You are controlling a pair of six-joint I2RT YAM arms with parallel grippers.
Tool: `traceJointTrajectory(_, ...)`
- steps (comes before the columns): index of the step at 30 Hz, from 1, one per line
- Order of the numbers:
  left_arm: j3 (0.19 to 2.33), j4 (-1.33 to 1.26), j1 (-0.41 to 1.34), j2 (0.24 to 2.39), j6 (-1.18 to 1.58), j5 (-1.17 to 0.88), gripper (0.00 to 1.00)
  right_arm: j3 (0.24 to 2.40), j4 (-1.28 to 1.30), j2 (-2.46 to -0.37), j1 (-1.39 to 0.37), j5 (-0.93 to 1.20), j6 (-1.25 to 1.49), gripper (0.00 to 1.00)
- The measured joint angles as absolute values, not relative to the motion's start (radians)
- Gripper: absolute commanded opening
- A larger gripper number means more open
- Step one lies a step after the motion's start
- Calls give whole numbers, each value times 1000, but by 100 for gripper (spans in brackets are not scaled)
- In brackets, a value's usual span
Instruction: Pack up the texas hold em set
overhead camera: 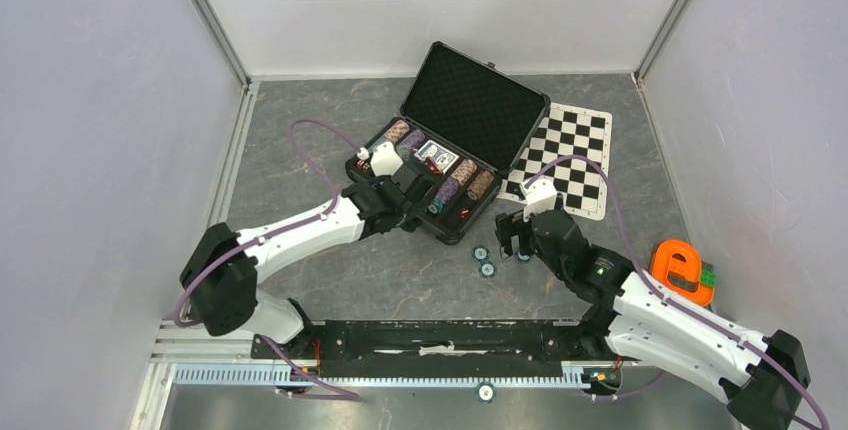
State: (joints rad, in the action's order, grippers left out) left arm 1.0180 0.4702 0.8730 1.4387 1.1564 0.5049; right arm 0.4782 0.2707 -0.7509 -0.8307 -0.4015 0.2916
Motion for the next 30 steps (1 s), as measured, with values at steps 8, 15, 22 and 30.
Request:
traceJointTrajectory(8, 1020, 451, 873, 1496, 1180, 490, 2, 476, 270, -751, -831, -402, 287, 96)
traceJointTrajectory(15, 1020, 402, 873, 1517, 1192, 476, 7, 476, 270, -751, -831, -402, 280, 96)
traceJointTrajectory(22, 1020, 393, 873, 1528, 1216, 472, 20, 476, 270, -748, -831, -402, 271, 96)
traceJointTrajectory(30, 1020, 385, 873, 1528, 1219, 469, 28, 476, 270, -748, -831, -401, 264, 96)
